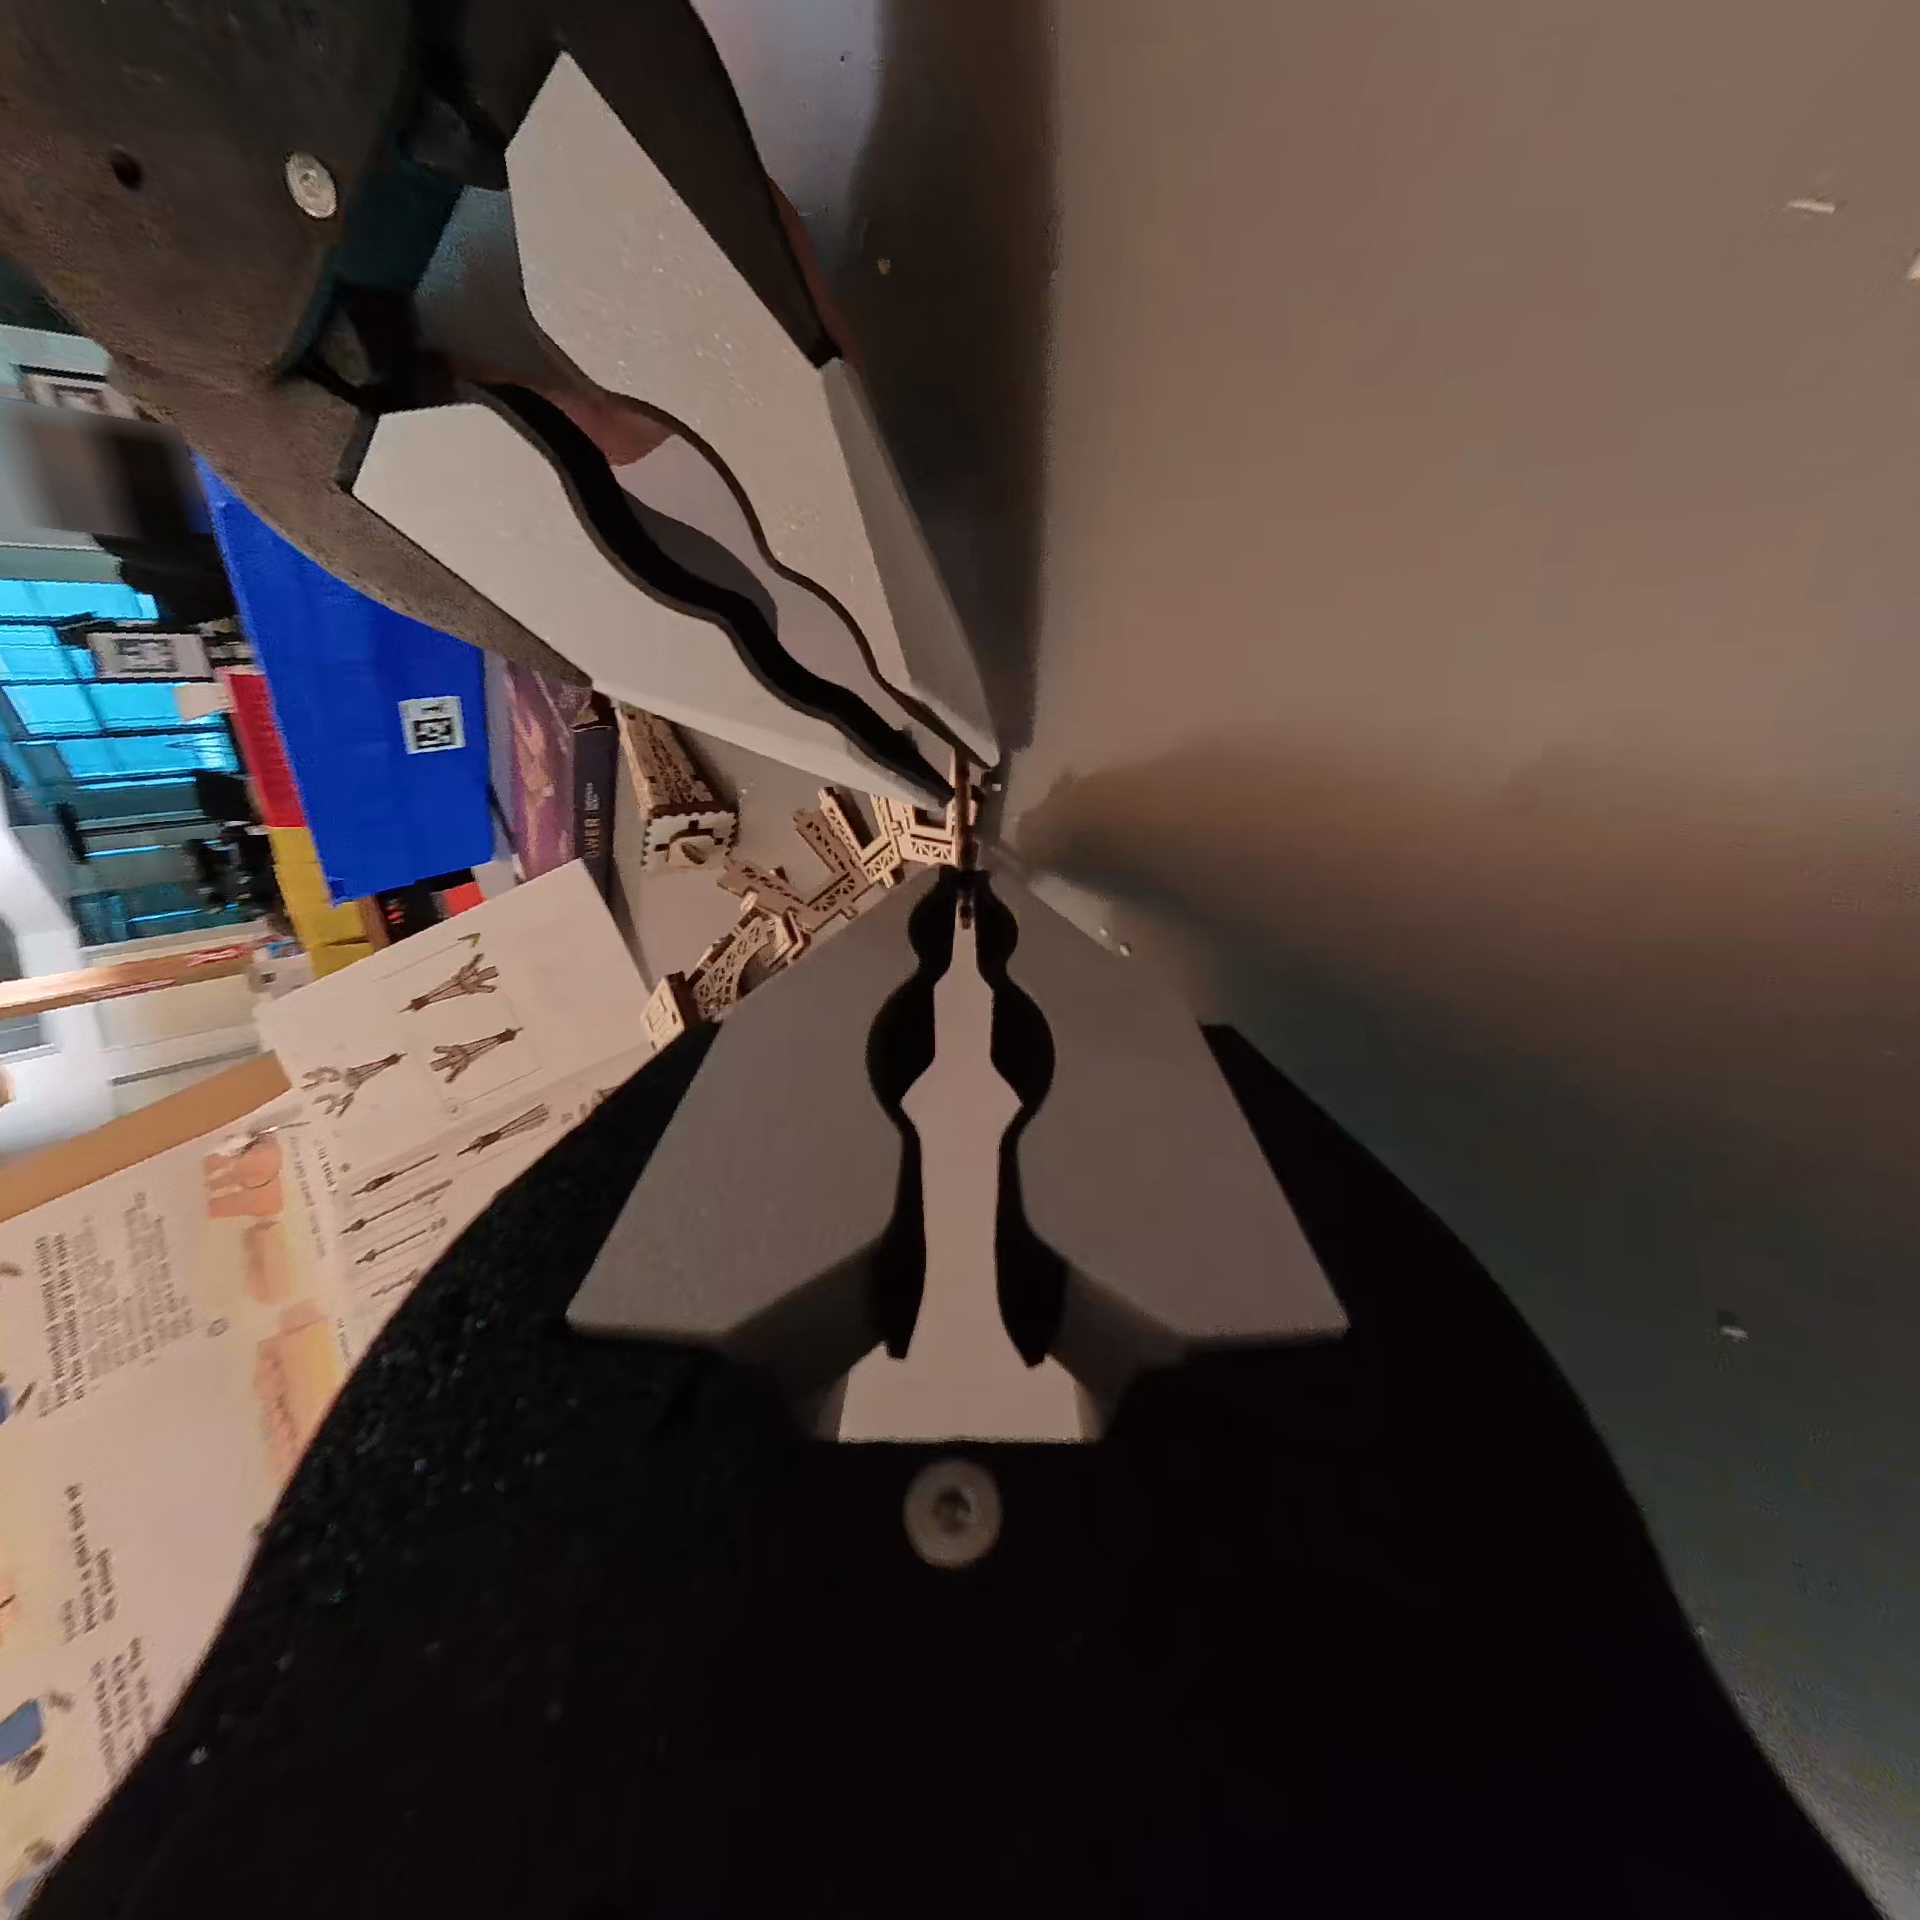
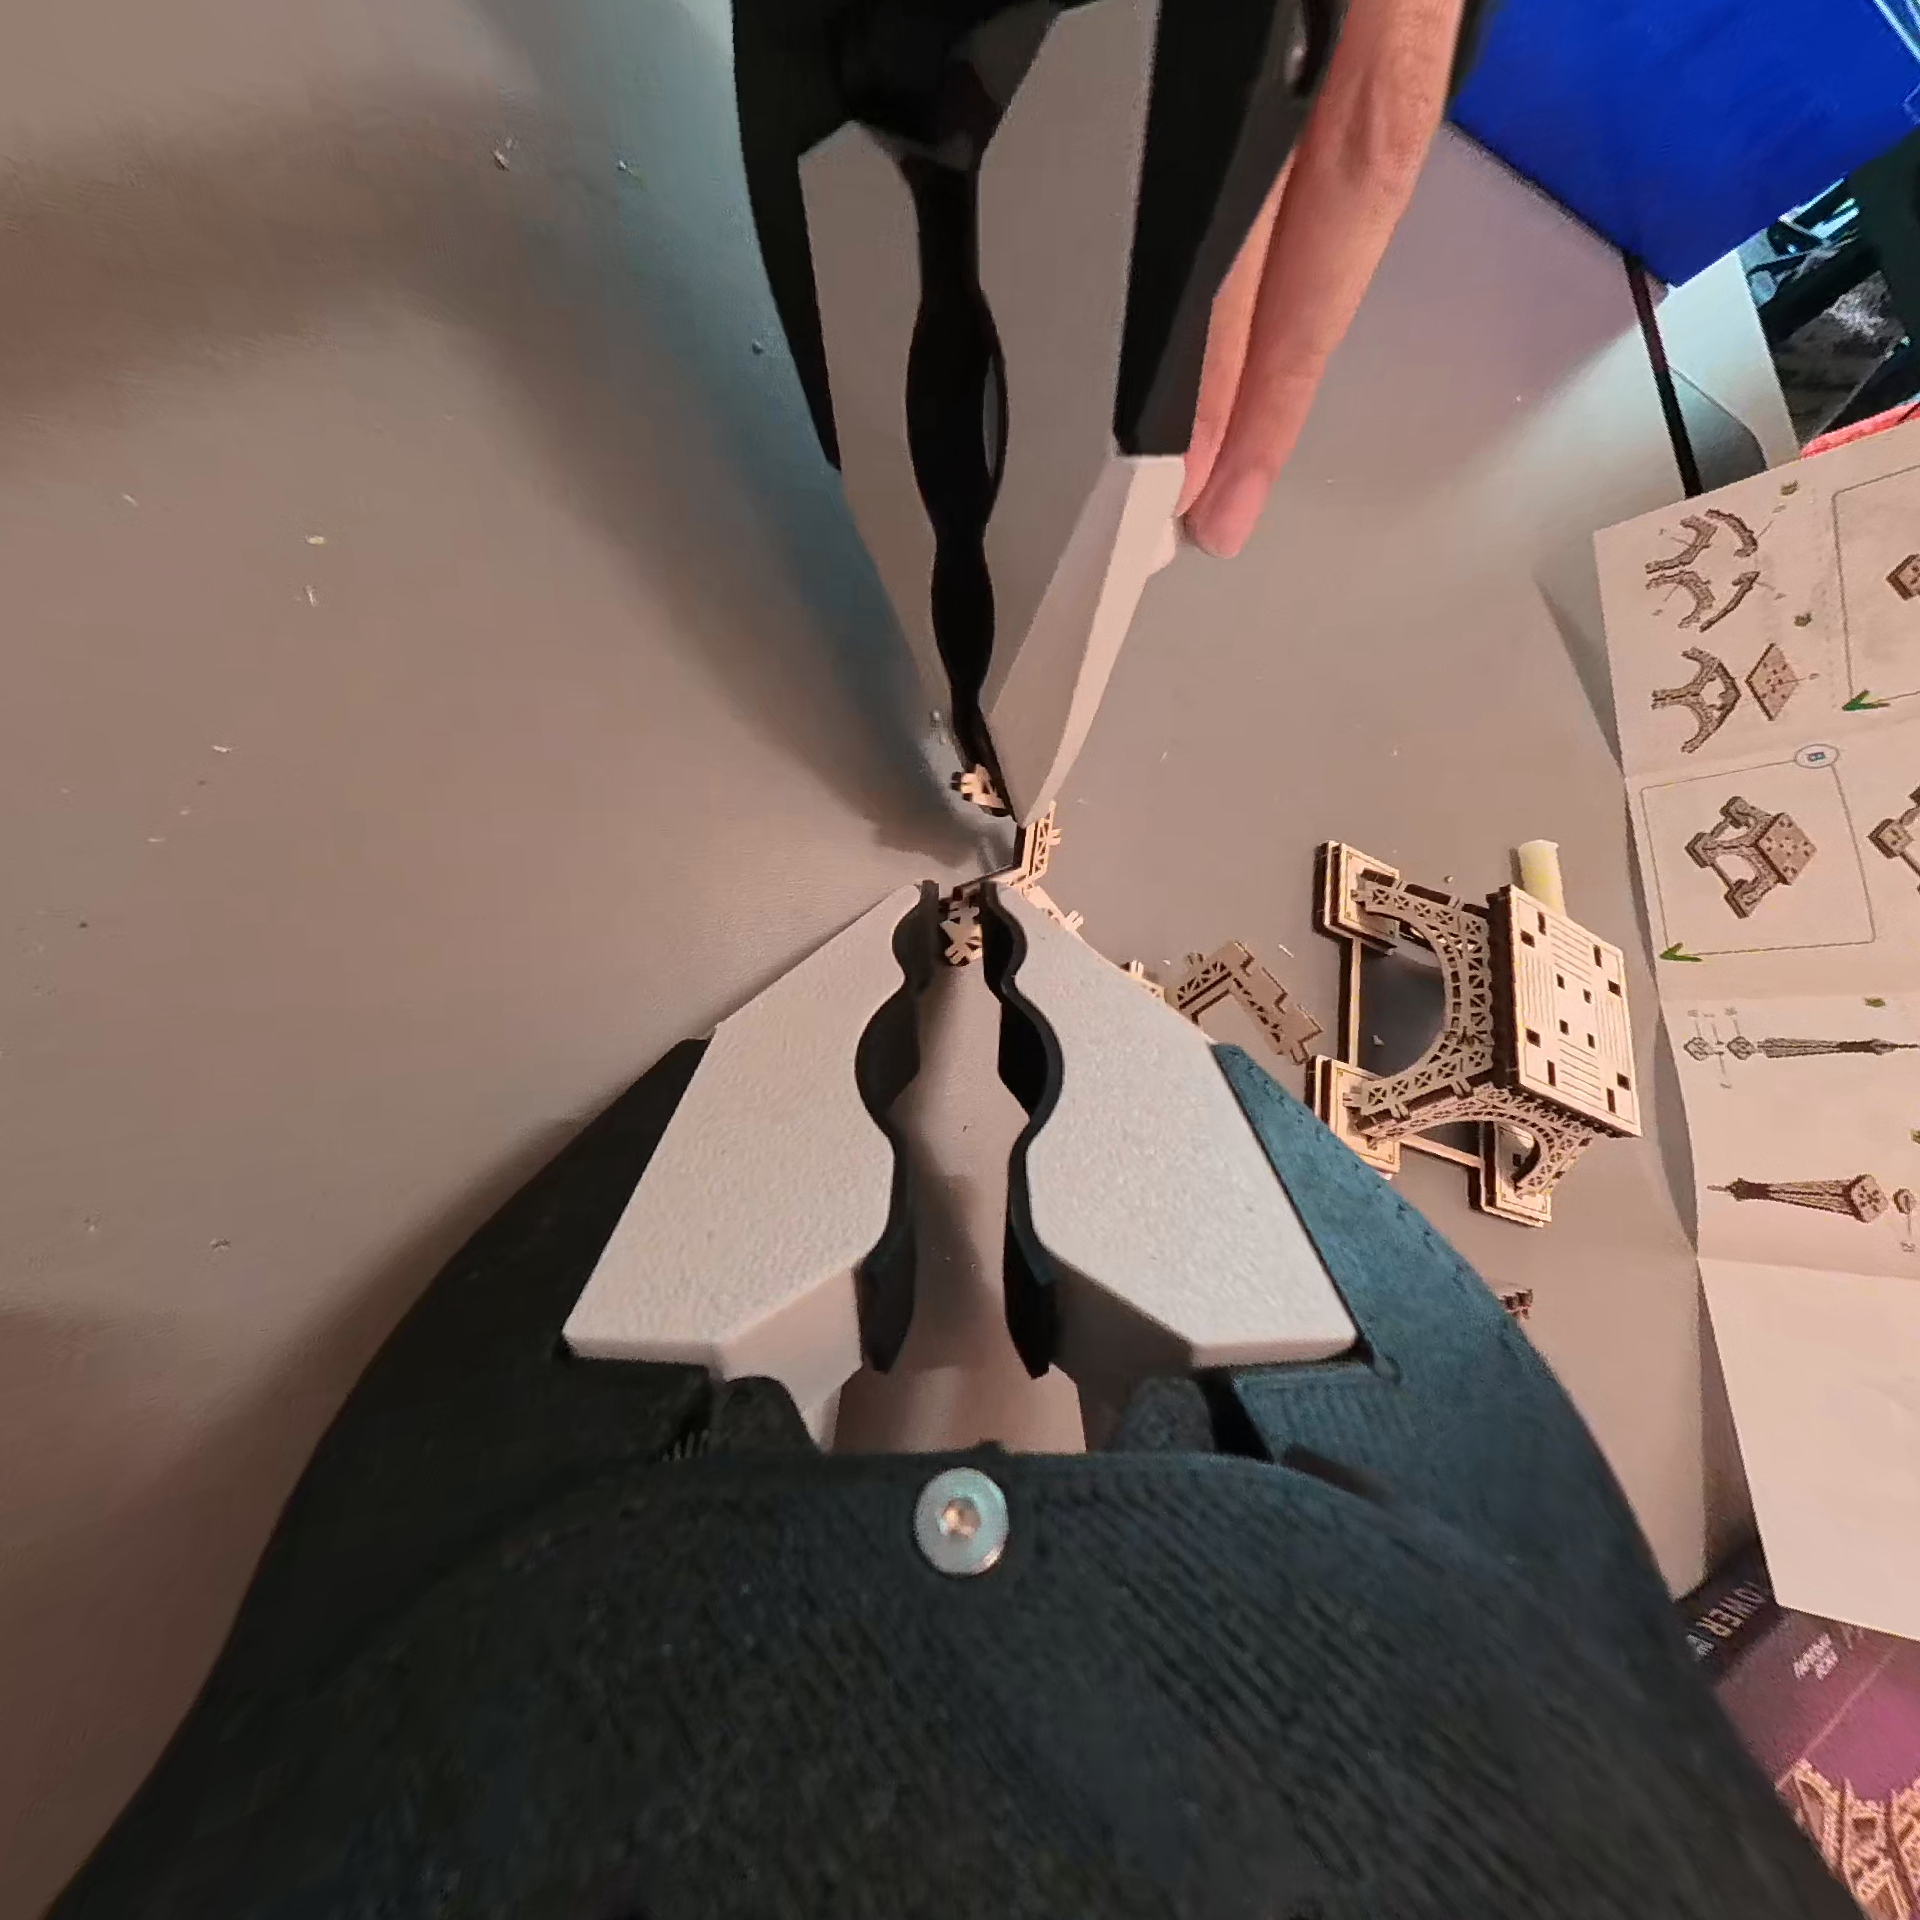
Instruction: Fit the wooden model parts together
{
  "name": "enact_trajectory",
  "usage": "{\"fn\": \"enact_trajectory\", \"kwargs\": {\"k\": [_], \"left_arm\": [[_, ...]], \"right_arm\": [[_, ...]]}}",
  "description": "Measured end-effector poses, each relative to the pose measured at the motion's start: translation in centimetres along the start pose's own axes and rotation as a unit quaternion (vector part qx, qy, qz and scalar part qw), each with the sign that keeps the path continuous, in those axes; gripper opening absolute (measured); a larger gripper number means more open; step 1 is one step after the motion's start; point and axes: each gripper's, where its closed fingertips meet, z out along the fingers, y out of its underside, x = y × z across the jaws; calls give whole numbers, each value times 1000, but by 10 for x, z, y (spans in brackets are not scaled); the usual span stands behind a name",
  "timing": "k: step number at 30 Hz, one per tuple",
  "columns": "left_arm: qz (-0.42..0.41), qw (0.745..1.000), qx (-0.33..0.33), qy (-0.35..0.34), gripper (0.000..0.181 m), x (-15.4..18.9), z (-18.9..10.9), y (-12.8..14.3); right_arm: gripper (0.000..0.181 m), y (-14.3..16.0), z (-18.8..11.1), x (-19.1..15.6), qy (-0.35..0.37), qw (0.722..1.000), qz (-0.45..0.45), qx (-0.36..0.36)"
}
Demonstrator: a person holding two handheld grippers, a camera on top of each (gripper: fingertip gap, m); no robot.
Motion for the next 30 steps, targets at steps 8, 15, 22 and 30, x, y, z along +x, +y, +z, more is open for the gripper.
{"fn": "enact_trajectory", "kwargs": {"k": [8, 15, 22, 30], "left_arm": [[9, 996, 6, 90, 1, -4, 2, 1], [10, 994, -13, 107, 6, 8, 3, 2], [-202, 972, 29, 119, 19, 6, -18, 3], [-475, 875, 77, 59, 3, -18, -4, 7]], "right_arm": [[6, 2, -2, 1, 2, 1000, 9, -8], [5, 3, 1, -1, 9, 1000, -2, -20], [5, 3, 1, 0, 11, 1000, 7, -23], [4, 4, 0, 4, 50, 996, -53, -59]]}}
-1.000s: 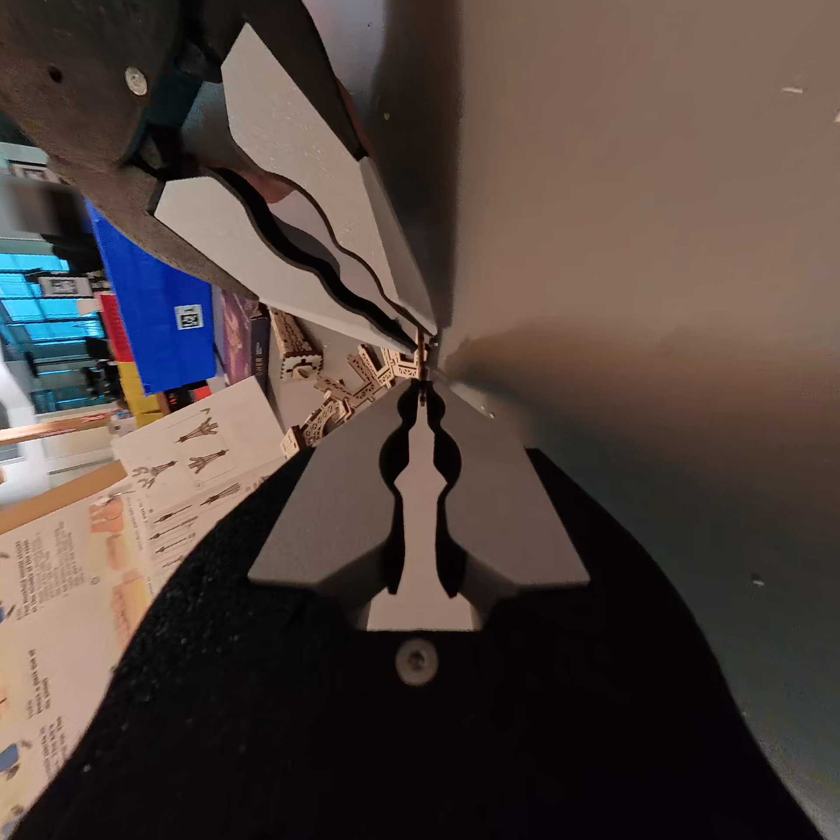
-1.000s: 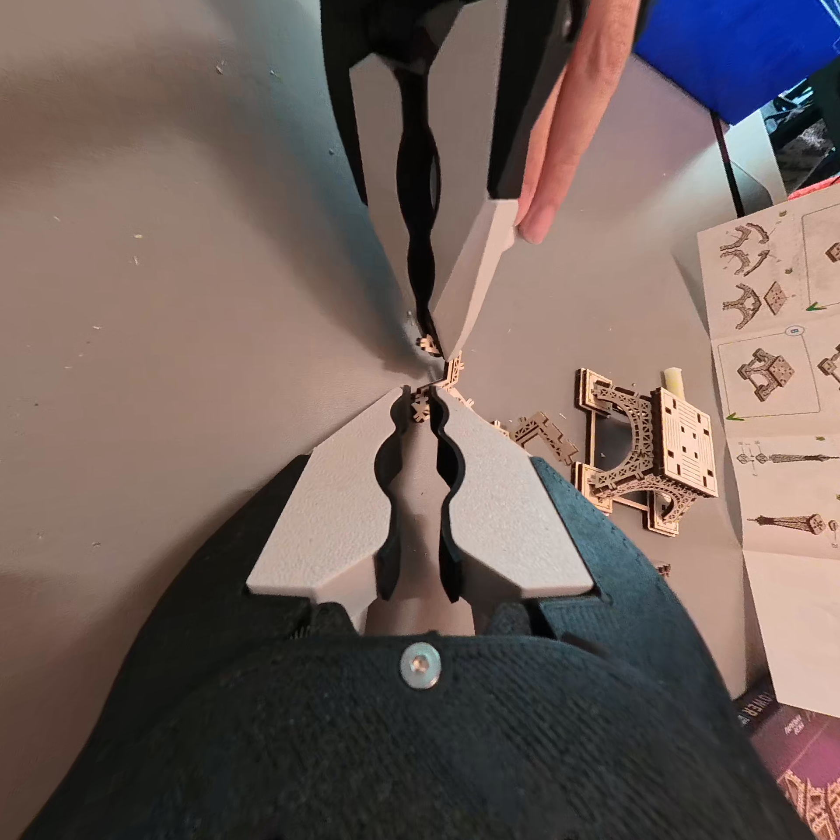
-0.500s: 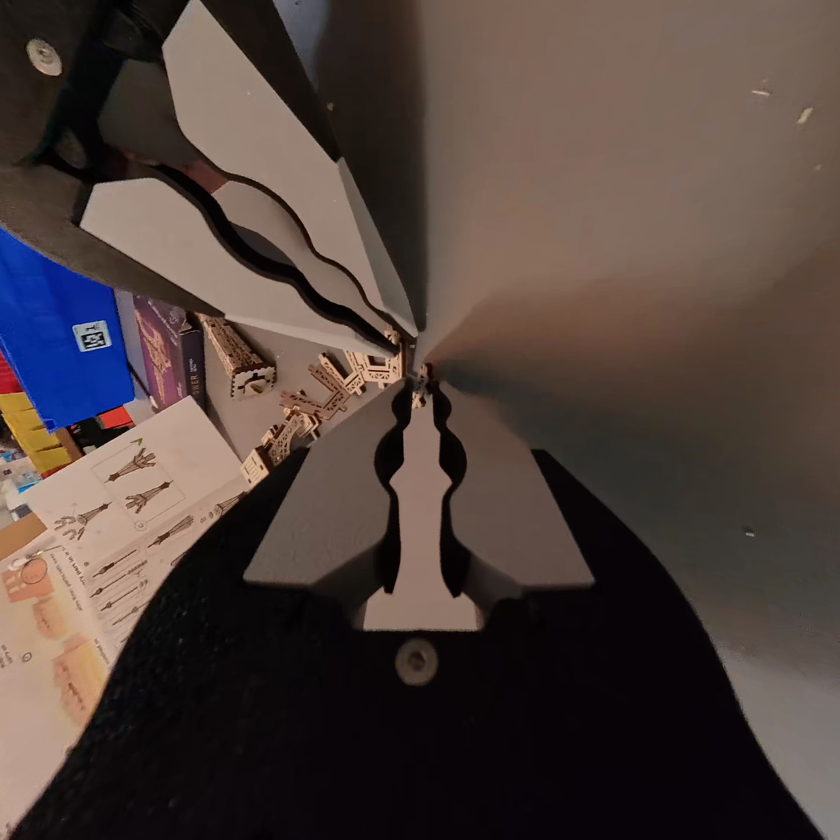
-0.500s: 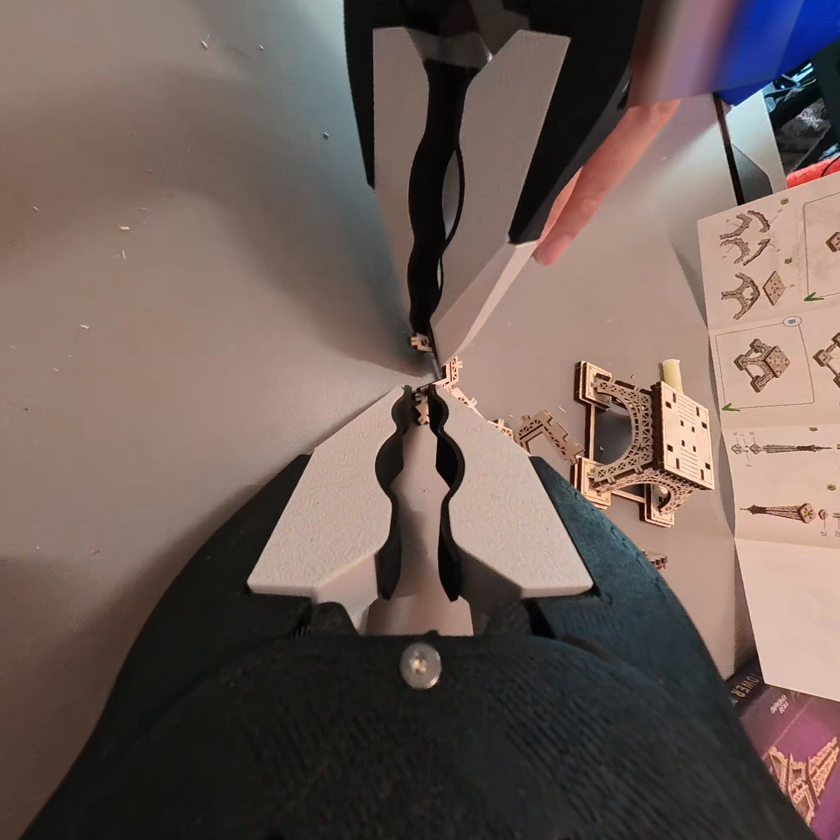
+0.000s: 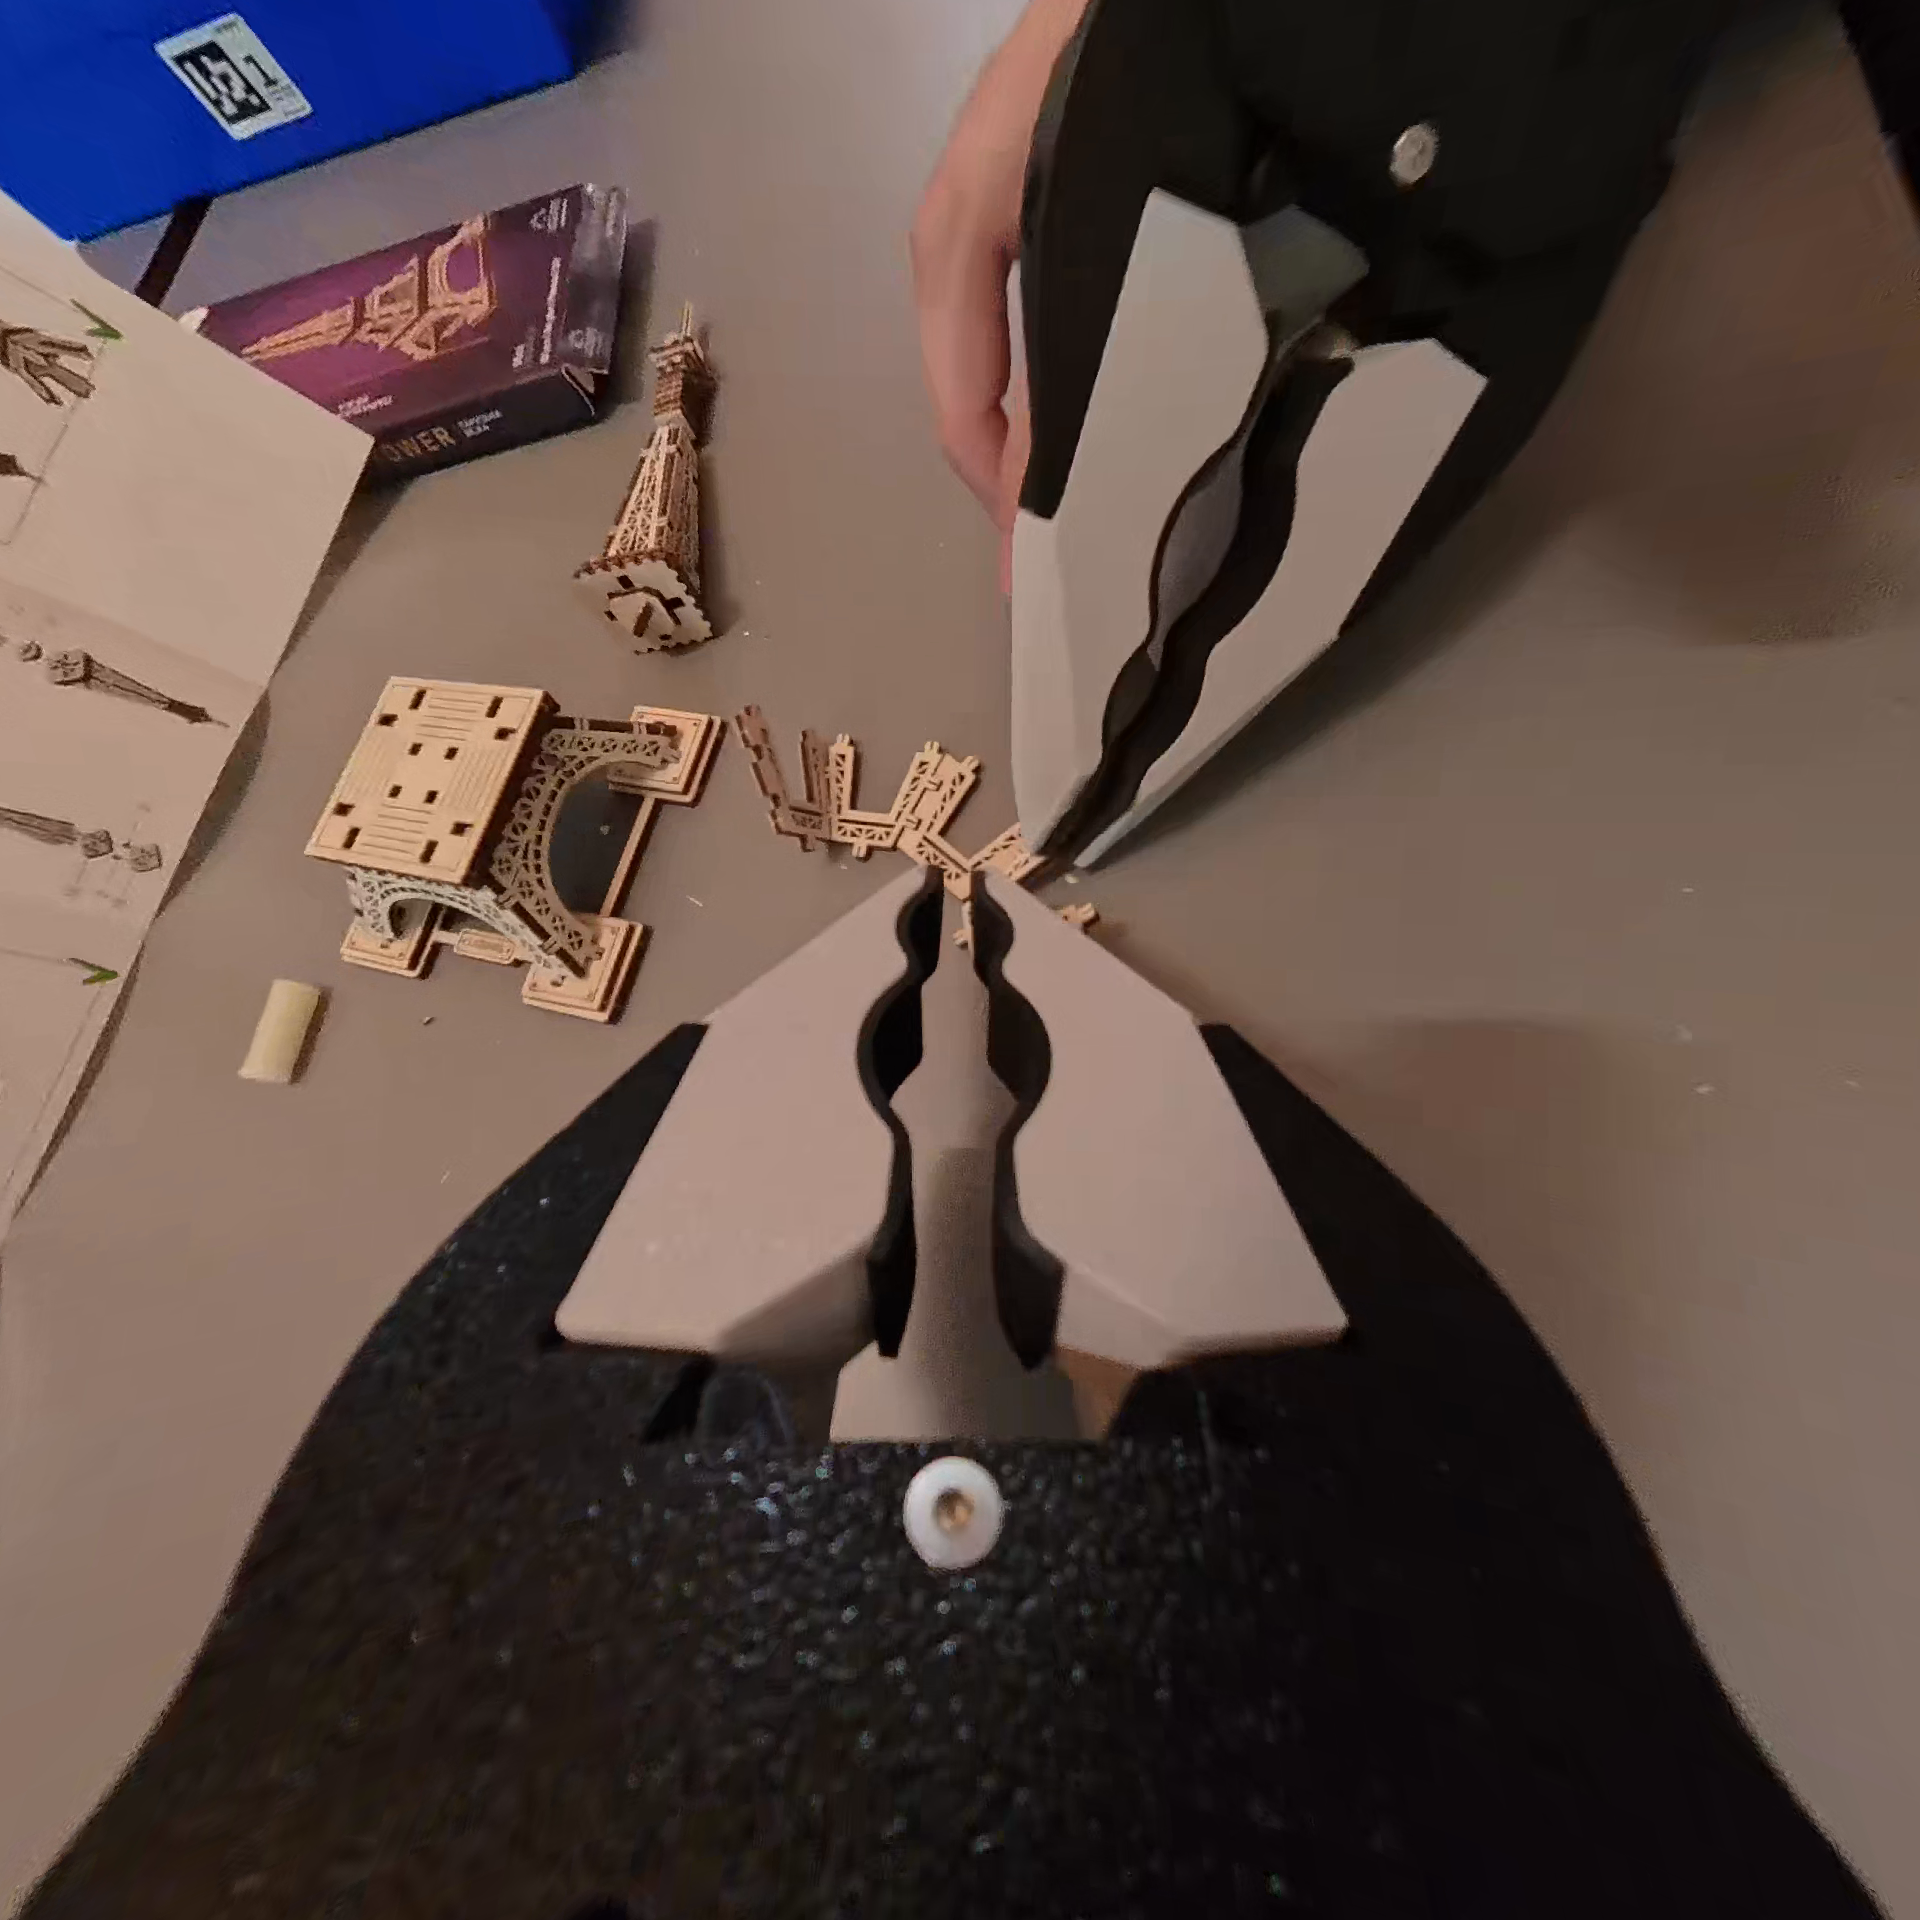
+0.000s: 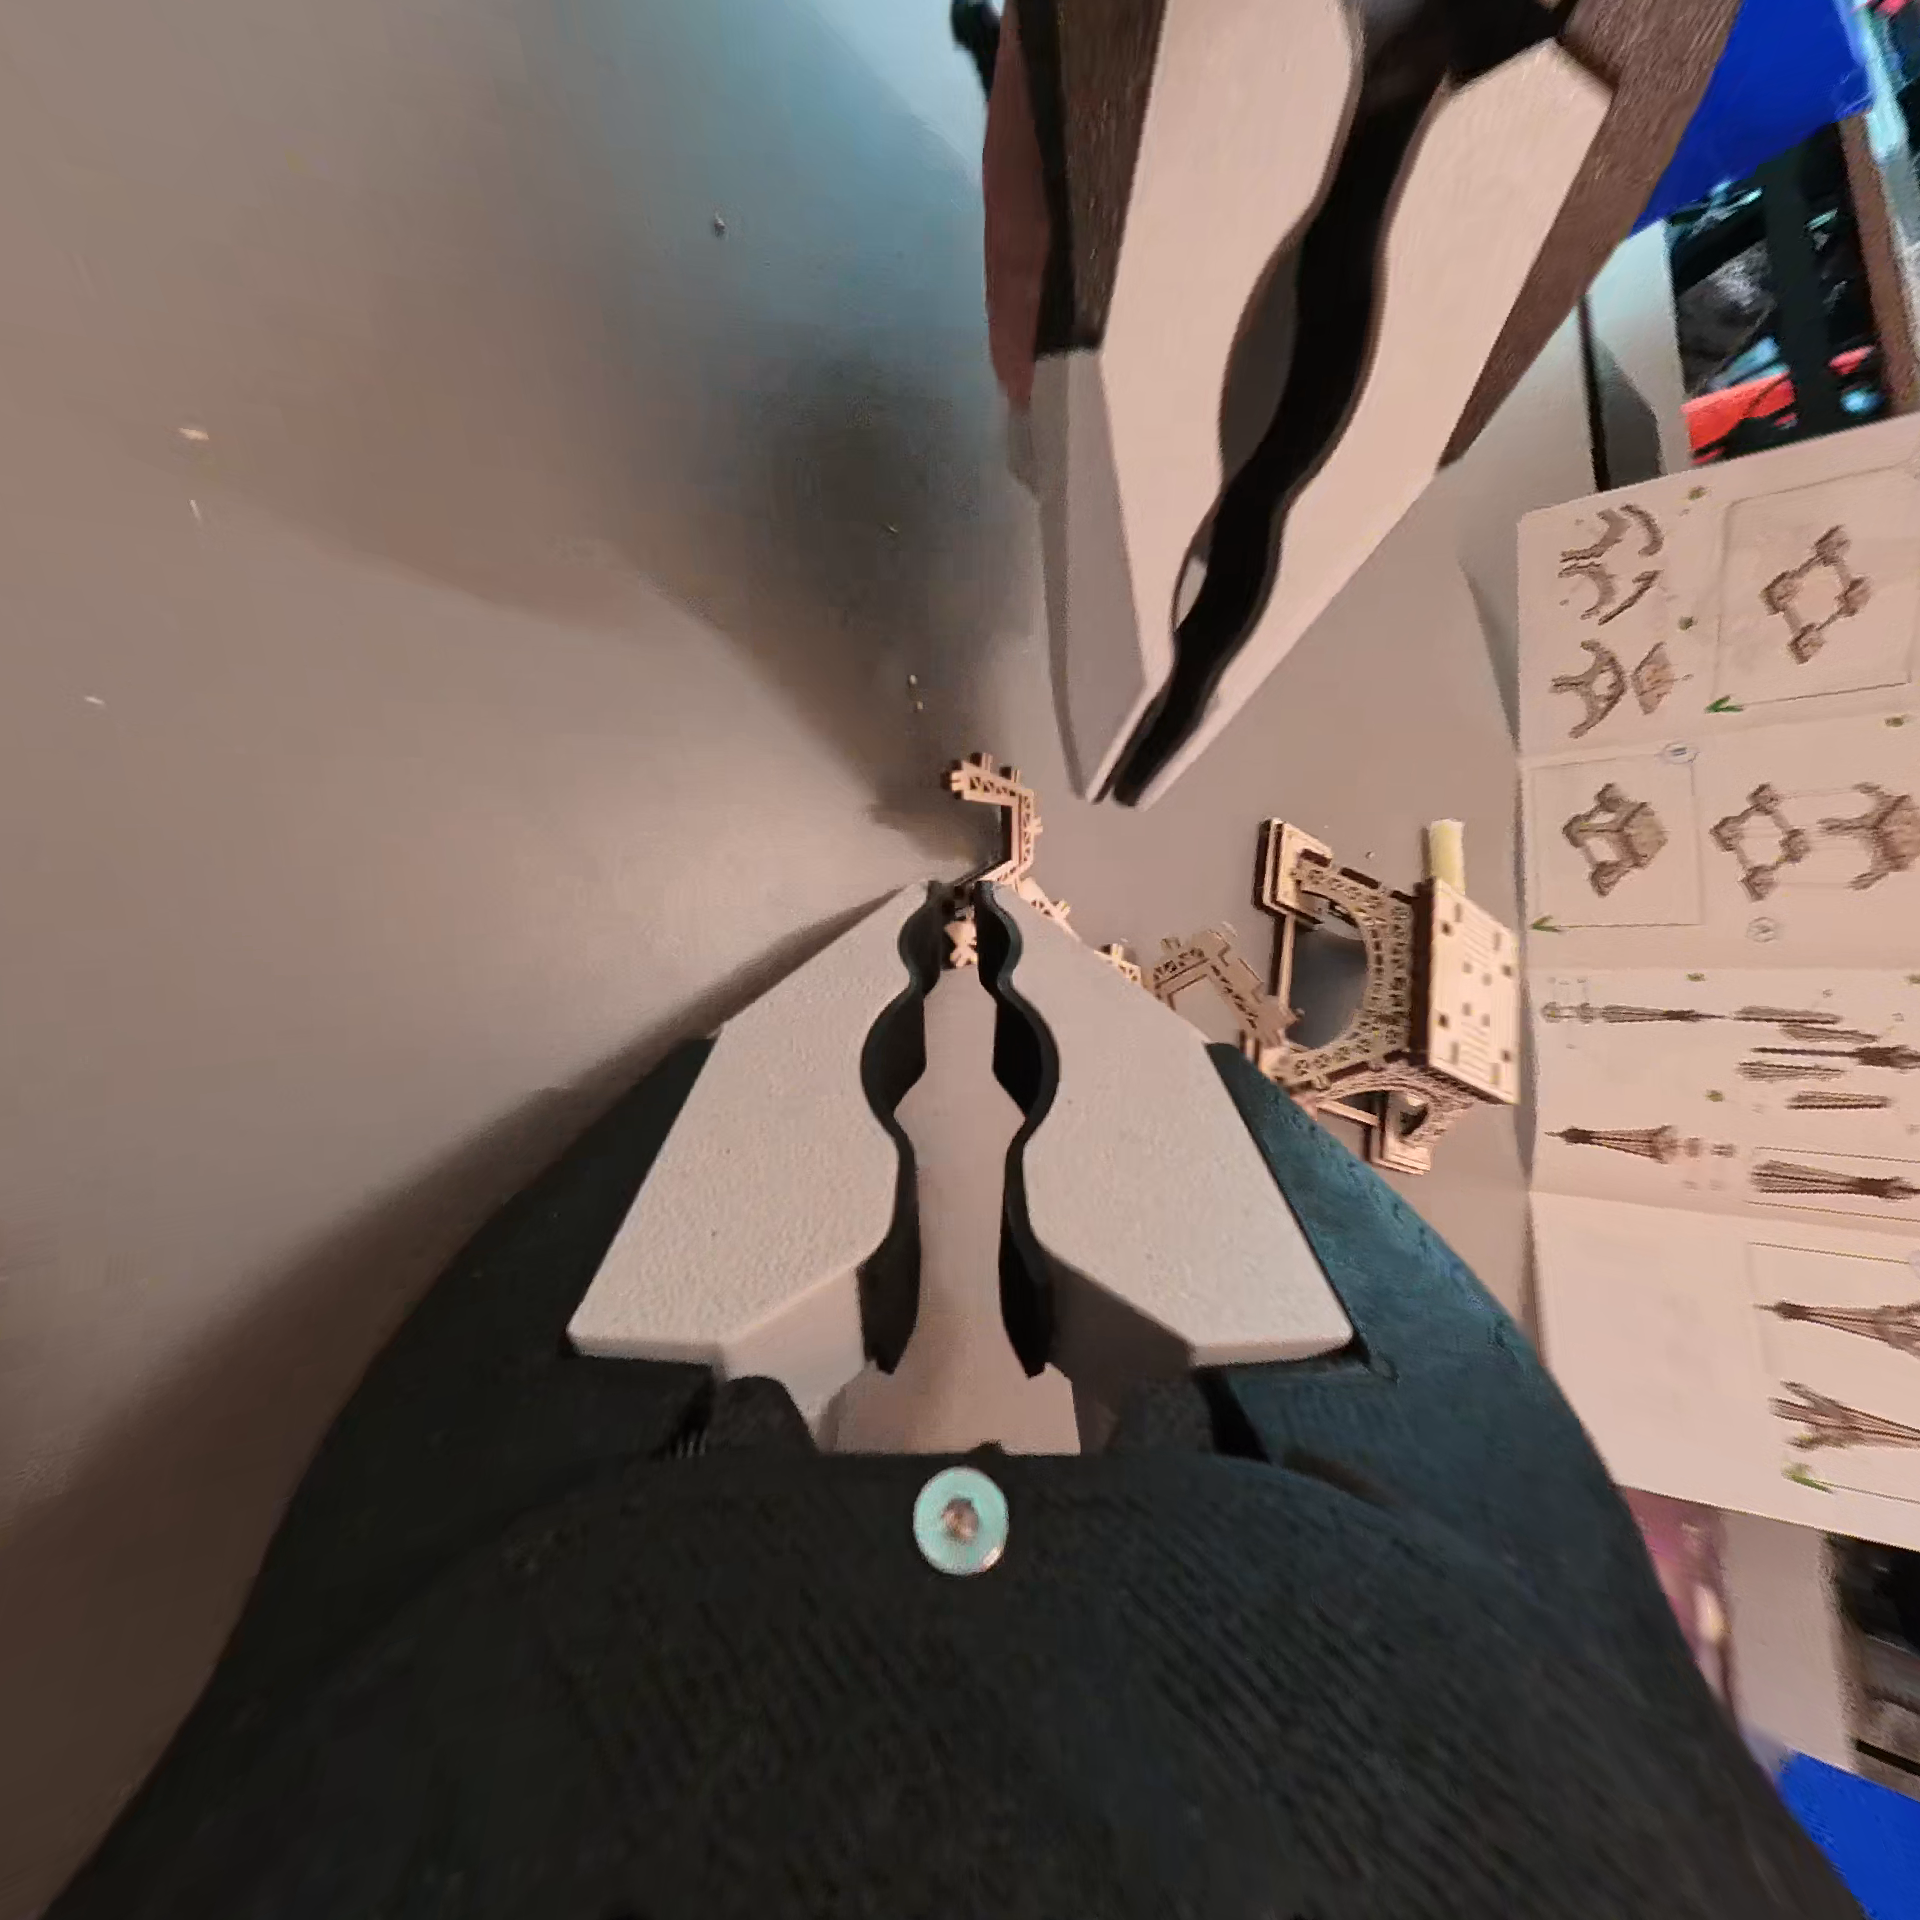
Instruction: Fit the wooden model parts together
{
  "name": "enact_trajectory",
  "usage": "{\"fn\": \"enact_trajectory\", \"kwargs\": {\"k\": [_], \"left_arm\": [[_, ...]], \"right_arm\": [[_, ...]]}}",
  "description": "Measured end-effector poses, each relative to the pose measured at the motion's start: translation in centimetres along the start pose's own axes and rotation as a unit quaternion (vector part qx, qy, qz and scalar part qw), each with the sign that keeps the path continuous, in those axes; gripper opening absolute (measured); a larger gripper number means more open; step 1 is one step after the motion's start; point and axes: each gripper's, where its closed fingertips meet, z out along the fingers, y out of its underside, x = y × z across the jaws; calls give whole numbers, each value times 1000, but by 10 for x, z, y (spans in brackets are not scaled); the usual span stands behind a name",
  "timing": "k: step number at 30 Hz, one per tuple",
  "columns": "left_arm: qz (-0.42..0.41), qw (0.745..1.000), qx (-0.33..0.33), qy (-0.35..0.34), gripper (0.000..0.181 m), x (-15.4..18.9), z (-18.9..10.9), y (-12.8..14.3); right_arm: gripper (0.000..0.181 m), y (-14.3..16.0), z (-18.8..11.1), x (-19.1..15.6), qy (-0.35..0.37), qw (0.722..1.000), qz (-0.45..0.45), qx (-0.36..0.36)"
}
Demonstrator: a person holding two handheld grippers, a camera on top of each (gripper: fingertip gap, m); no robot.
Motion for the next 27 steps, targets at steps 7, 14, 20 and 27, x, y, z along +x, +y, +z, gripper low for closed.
{"fn": "enact_trajectory", "kwargs": {"k": [7, 14, 20, 27], "left_arm": [[2, 1000, -3, -11, 5, 2, 9, 3], [-5, 999, 15, -40, 3, -7, 1, -2], [-5, 999, -12, -44, 0, -5, 9, 8], [-72, 995, -46, -55, 11, -10, 15, 19]], "right_arm": [[2, 6, 1, 6, 44, 996, -69, -43], [1, 8, -1, 14, 90, 984, -132, -78], [2, 11, 1, 10, 82, 985, -125, -90], [2, 12, 2, 9, 76, 987, -110, -93]]}}
